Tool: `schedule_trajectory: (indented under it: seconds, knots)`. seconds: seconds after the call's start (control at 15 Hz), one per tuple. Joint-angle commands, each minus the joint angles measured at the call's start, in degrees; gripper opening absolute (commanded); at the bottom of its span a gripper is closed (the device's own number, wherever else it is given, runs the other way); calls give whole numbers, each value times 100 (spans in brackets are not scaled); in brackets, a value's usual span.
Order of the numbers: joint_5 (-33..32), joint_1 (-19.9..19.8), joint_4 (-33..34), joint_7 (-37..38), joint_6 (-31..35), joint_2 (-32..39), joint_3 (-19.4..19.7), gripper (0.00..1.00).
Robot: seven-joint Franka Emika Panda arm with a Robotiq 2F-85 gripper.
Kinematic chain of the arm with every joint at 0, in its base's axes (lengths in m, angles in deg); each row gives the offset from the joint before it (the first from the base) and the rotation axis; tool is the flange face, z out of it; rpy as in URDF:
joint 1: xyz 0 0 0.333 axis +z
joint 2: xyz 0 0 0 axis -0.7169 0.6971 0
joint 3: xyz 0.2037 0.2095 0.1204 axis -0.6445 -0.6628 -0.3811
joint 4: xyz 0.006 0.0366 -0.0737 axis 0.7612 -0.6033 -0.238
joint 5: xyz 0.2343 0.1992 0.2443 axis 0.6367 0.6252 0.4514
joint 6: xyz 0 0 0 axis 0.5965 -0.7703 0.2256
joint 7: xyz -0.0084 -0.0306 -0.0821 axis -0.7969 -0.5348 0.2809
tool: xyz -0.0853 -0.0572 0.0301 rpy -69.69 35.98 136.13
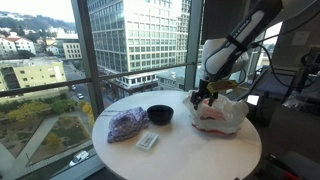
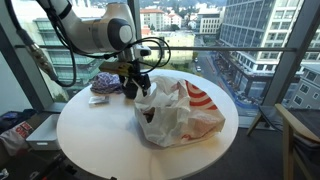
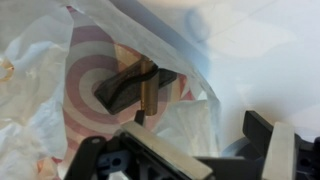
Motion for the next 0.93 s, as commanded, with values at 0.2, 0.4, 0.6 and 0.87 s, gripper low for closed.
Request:
schedule_trajectory:
  seconds: [0.2,0.4,0.6,0.87]
  knots:
    - [809,444,9,445,-370,-369,-708,100]
    - [576,755,359,1480,-1017,-256,-891,100]
    - [436,1037,743,2468,-1483,9,-1062,100]
    - [-64,1416,1267,4104,-1600,655,-1094,100]
